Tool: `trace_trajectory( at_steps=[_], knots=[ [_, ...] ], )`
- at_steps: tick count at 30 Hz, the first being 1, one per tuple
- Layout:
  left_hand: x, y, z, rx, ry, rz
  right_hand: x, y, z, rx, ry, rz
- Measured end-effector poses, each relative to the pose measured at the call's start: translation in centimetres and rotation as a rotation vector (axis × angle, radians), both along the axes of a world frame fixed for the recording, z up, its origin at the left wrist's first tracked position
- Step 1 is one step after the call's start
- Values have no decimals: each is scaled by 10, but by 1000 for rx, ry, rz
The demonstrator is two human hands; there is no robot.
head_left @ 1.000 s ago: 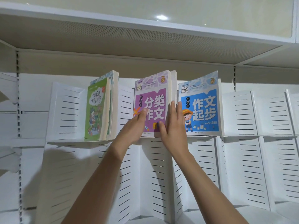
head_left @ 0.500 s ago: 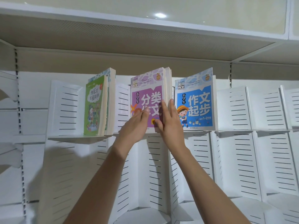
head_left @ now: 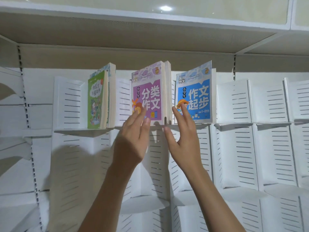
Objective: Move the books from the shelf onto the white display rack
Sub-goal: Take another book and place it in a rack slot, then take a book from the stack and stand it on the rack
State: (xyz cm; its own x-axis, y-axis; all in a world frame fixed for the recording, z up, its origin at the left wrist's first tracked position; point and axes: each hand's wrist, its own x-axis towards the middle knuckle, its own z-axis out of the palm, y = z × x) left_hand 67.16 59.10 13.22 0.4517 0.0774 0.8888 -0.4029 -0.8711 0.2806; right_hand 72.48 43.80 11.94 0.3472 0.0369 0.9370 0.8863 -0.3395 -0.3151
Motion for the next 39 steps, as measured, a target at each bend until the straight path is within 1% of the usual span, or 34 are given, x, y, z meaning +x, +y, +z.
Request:
trace_trajectory(
  at_steps=[1,3,5,8,10,12,17,23,26,29,32,36,39],
  knots=[
    [-9,-1,-7,74,-4,82,-9,-4,-3,-5,2,-11],
    [-36,-10,-17,38,80,209,-26,-11,-12,-31,20,-25],
    [-65,-20,-30,21,148,293,-45,-17,-23,-76,62,-24],
    [-106,-26,-55,74,308,402,-70,-25,-46,-171,139,0],
    [-129,-25,-72,80,407,469,-84,-28,-63,-214,177,42],
    [-151,-23,-85,88,464,533,-97,-26,-79,-228,198,94],
    [-200,-20,-106,60,533,616,-137,-15,-108,-220,327,254],
    [-259,-3,-123,22,547,697,-194,10,-124,-317,372,339],
    [-300,12,-128,-40,571,733,-230,30,-130,-379,373,366],
    [-353,30,-133,-103,628,803,-276,55,-136,-426,325,395],
    [-417,48,-136,-133,676,902,-333,87,-142,-428,281,460],
    [-519,74,-151,-135,678,971,-418,129,-156,-444,263,573],
    [-592,90,-164,-194,679,1021,-481,157,-165,-479,259,647]
  ],
)
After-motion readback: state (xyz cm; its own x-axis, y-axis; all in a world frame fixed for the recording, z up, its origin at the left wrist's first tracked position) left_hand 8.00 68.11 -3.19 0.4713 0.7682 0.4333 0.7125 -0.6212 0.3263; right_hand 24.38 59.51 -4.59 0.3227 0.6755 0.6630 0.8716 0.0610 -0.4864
